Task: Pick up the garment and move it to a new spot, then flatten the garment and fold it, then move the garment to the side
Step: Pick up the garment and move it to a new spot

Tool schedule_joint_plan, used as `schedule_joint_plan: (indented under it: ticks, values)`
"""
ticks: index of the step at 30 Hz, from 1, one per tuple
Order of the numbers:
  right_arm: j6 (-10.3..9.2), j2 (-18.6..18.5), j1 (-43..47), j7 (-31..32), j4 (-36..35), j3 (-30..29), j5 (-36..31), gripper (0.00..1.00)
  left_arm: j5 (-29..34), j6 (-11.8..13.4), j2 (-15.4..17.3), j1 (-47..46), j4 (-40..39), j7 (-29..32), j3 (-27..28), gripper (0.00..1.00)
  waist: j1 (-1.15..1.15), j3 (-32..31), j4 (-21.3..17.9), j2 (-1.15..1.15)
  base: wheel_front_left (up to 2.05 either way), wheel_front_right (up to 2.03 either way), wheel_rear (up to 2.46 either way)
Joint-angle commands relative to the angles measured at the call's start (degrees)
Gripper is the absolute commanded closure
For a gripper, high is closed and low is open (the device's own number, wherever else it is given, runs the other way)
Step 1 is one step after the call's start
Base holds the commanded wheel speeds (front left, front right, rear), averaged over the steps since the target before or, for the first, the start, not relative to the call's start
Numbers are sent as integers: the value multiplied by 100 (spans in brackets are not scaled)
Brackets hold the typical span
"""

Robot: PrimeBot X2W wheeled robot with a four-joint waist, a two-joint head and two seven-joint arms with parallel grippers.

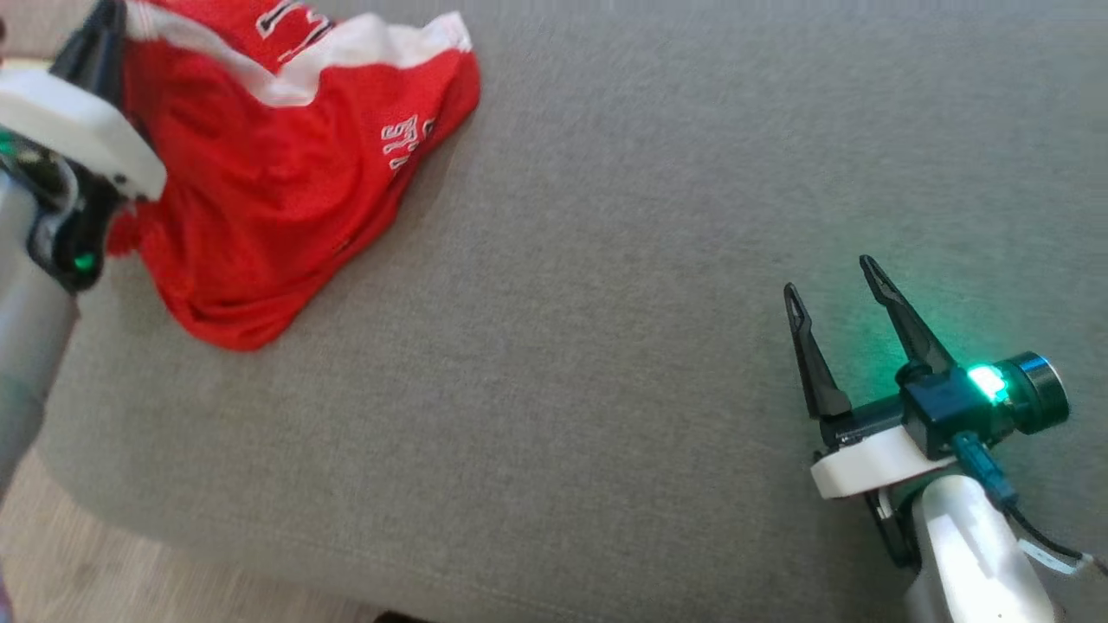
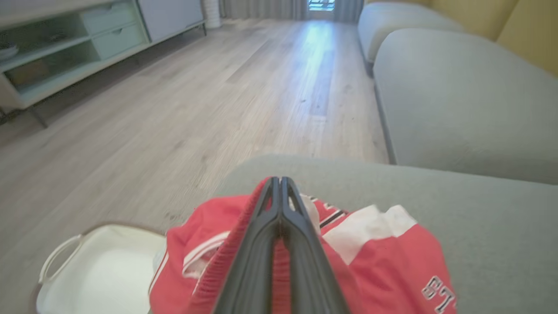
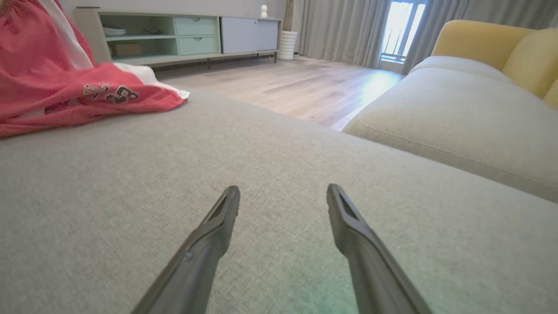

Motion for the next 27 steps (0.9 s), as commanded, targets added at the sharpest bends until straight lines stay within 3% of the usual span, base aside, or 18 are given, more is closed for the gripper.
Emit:
schedule_joint_plan:
  ticks: [1,6,14,23,27]
  values:
    - [-5,93,-21,-1,-164,173,102,0,-59,10,457,-451,-232,-88,59,100,-1,-430,-298,0,0,0,0]
    - [-5,134,136,-1,-215,223,373,0,-1,10,743,-891,-808,-206,-350,100,-1,-1020,-737,0,0,0,0]
    - [-5,139,423,-1,-338,366,1034,0,52,10,876,-1474,-1668,-128,-814,100,-1,-1783,-1679,0,0,0,0]
    - [-5,139,437,-1,-778,577,1165,0,-284,10,707,-1843,-2246,-14,-831,100,-1,-1965,-2789,0,0,0,0]
    - [-5,140,458,-1,-952,532,1139,0,-318,10,580,-1859,-2437,117,-963,100,-1,-1910,-3105,0,0,0,0]
